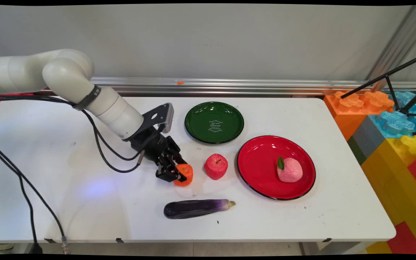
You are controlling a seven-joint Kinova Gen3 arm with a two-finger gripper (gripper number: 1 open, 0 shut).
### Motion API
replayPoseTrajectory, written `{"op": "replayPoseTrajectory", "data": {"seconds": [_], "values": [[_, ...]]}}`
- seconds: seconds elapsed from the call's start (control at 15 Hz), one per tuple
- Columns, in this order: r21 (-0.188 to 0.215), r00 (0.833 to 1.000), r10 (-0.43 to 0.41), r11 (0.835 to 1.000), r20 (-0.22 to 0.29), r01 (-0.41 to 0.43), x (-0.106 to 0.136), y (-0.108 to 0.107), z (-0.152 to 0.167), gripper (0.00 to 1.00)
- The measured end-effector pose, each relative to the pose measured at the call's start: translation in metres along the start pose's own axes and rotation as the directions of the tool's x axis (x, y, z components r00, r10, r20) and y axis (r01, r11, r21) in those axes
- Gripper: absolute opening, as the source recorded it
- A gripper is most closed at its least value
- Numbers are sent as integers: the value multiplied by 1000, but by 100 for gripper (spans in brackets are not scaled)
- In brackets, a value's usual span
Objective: Place the picked object on the table
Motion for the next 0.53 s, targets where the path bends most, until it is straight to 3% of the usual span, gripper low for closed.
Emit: {"op": "replayPoseTrajectory", "data": {"seconds": [0.53], "values": [[15,1000,7,1000,7,-8,-8,1,8,0]]}}
